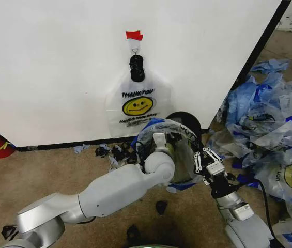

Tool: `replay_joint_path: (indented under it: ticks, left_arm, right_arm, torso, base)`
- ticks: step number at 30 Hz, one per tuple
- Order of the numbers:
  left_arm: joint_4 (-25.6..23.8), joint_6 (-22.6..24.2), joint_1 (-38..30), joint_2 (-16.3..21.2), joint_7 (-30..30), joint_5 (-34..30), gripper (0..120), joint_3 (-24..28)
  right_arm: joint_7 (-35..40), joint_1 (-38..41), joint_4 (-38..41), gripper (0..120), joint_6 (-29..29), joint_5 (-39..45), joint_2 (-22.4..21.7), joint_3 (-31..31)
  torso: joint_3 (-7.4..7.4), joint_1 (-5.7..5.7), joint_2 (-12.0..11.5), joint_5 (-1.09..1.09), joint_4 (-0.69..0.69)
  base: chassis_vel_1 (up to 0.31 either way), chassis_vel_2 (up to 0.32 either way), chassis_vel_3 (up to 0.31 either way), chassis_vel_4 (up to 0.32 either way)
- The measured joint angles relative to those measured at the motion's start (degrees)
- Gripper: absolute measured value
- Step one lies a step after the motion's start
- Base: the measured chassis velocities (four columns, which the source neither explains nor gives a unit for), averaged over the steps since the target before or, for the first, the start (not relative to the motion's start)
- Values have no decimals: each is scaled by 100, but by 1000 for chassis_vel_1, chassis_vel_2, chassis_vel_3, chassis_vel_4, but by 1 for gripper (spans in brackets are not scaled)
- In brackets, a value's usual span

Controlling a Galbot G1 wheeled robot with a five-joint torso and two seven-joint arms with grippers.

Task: Pick up the garbage bag from the wall and place it over the trash bin.

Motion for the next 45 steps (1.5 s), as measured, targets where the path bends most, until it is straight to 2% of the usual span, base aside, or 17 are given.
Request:
replay_joint_path:
  ticks: [10,21,31,39,45]
  left_arm:
    - [-564,70,166,114,-4,-273,0,303]
    - [-755,110,66,143,-92,-432,0,421]
    - [-1080,129,-38,344,-170,-624,0,414]
    - [-1679,163,111,787,-233,-687,0,409]
    - [-2124,155,249,1301,-202,-851,0,-116]
  right_arm:
    - [188,242,-179,0,-322,601,-131,-106]
    - [289,486,-480,0,-415,570,-147,-140]
    - [663,674,-780,0,-482,456,-117,-92]
    - [1098,876,-880,0,-713,1420,-152,-187]
    - [1620,956,-791,0,-985,2615,-270,-209]
  torso:
    - [0,0,0,0,0]
    - [0,0,0,0,-1]
    - [0,0,0,0,-1]
    - [0,0,0,-1,0]
    - [0,0,0,-1,0]
  base:
    - [0,0,0,0]
    - [0,0,0,0]
    - [0,0,0,0]
    - [0,0,0,0]
    - [0,0,0,0]
